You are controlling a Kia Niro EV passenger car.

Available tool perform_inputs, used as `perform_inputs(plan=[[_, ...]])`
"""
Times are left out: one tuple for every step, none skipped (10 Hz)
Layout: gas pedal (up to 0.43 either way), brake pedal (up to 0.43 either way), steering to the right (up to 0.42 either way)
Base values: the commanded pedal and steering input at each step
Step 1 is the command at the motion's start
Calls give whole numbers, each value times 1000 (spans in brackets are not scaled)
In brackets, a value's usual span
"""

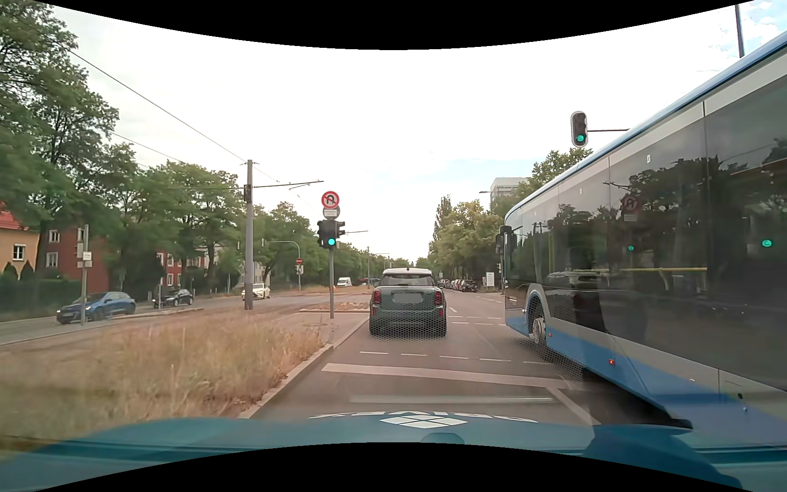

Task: Follow the waypoints while adhering to traffic rules and regulations

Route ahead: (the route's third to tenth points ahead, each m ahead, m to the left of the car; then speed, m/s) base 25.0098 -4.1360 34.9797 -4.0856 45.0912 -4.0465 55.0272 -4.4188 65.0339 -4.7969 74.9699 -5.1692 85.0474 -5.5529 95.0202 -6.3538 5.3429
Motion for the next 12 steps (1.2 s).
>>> perform_inputs(plan=[[512,0,-9],[539,0,-3],[539,0,-1],[539,0,0],[539,0,1],[531,0,1],[520,0,1],[469,0,1],[429,0,2],[409,0,2],[409,0,2],[398,0,3]])
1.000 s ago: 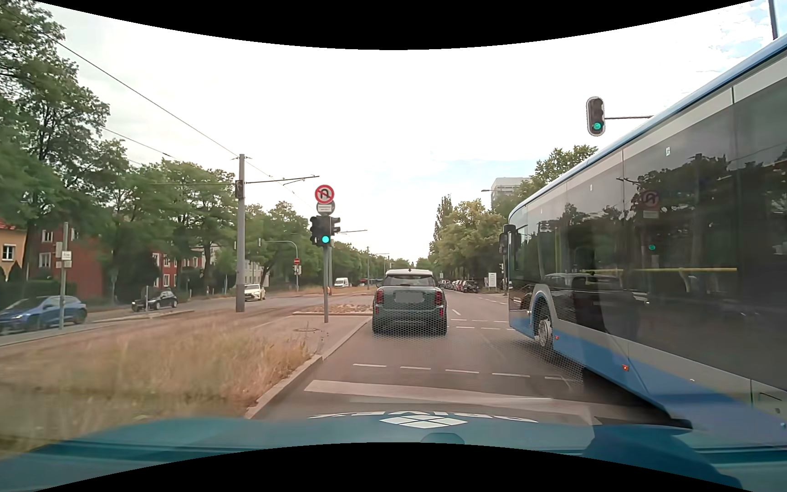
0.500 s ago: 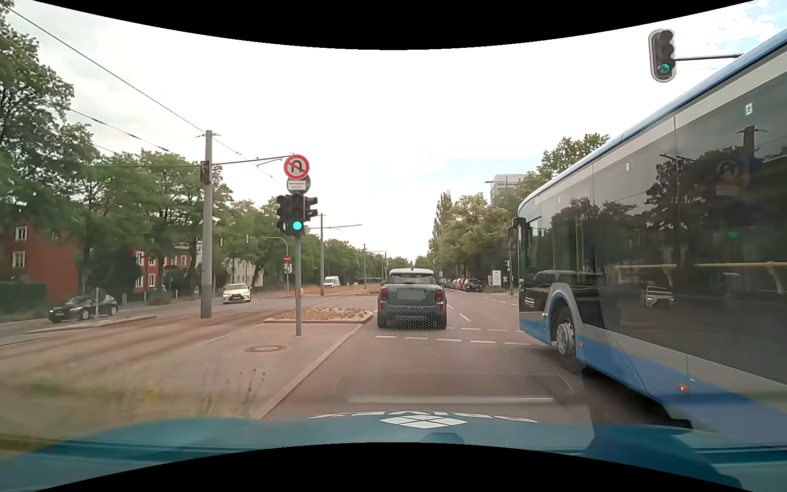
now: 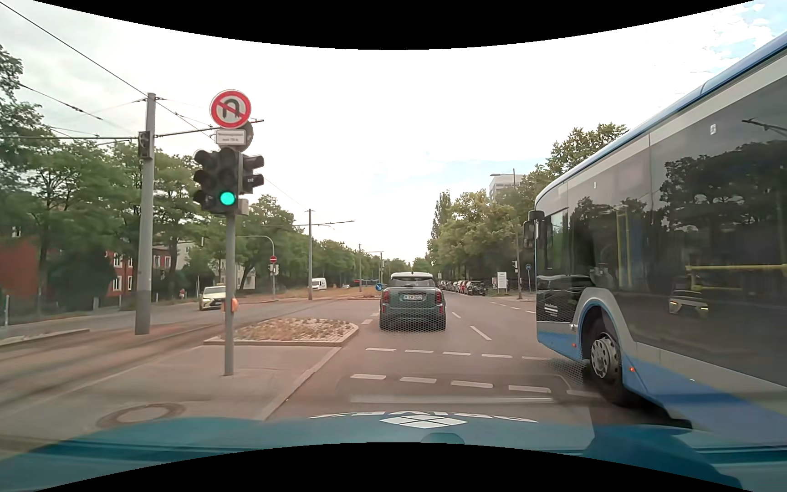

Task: Follow the waypoints while adhering to traffic rules and regulations

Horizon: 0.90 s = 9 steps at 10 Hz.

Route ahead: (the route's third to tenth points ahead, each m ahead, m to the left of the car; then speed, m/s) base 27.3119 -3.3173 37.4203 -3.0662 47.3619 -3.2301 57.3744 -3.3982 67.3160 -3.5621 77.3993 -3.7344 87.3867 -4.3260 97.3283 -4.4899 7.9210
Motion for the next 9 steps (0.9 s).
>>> perform_inputs(plan=[[370,0,3],[339,0,3],[331,0,3],[331,0,3],[319,0,3],[209,0,3],[209,0,3],[209,0,3],[209,0,3]])
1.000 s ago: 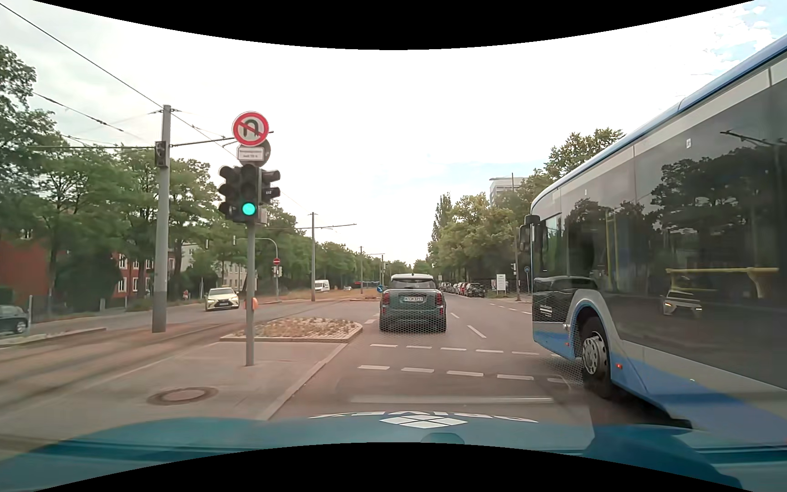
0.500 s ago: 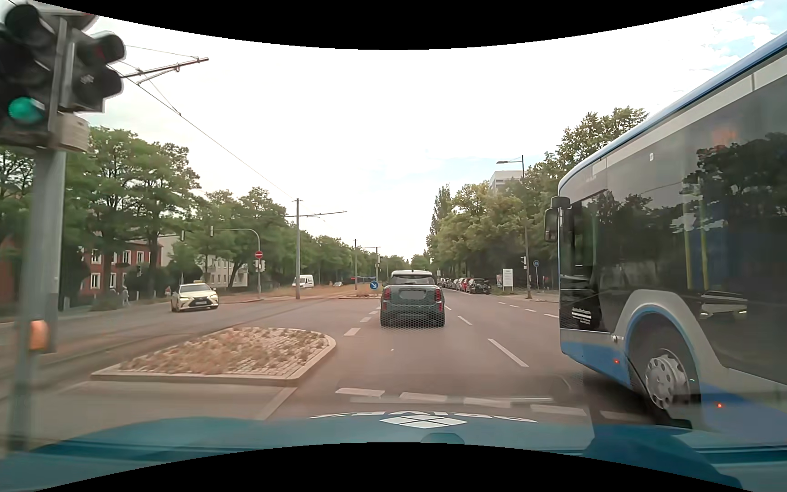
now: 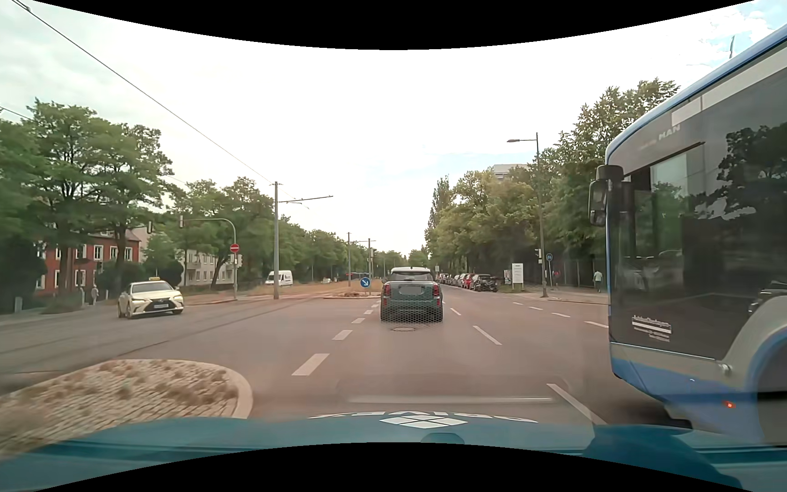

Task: Follow the waypoints while adhering to traffic rules and regulations

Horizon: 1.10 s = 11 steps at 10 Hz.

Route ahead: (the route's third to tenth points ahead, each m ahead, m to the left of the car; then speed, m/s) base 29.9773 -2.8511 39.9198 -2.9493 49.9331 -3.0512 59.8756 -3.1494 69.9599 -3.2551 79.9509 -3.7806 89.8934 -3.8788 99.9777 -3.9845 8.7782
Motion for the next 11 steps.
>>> perform_inputs(plan=[[209,0,2],[209,0,0],[209,0,0],[220,0,0],[220,0,0],[228,0,0],[260,0,0],[260,0,-2],[268,0,-3],[268,0,-4],[268,0,-3]])
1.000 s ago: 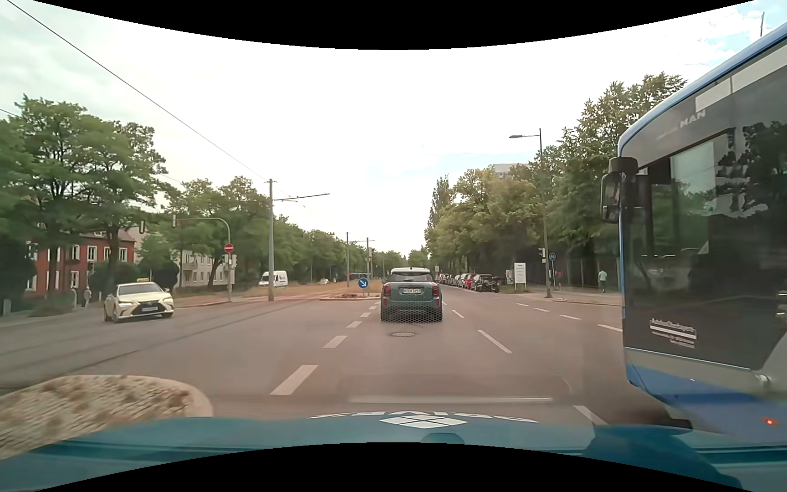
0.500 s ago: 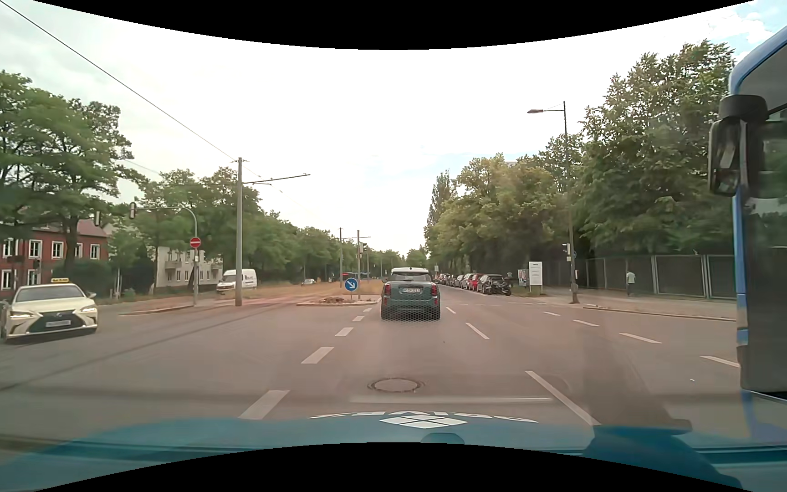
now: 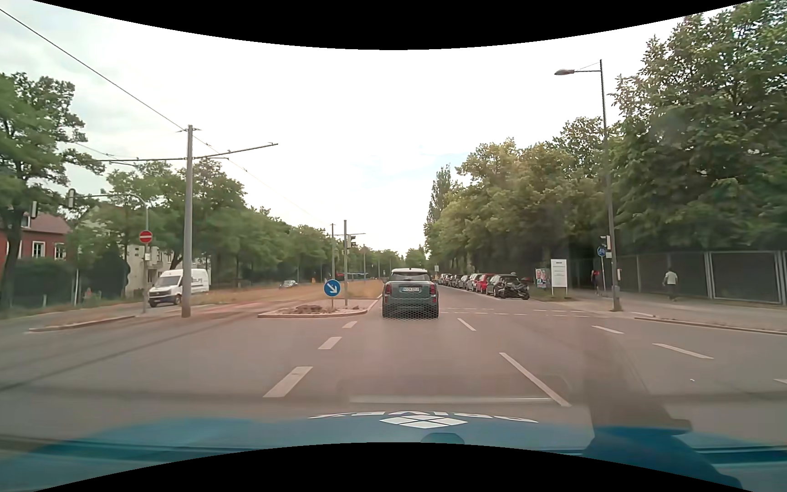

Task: Follow the waypoints while adhering to traffic rules and regulations

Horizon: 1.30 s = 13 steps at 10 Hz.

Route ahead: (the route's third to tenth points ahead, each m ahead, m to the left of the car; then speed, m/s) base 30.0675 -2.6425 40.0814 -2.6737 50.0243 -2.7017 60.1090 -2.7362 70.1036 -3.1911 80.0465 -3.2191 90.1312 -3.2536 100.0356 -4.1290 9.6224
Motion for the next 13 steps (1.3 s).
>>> perform_inputs(plan=[[268,0,-4],[268,0,-3],[268,0,-3],[268,0,-3],[268,0,-3],[260,0,-3],[220,0,-3],[220,0,-3],[220,0,-3],[220,0,-2],[220,0,-3],[220,0,-3],[220,0,-3]])
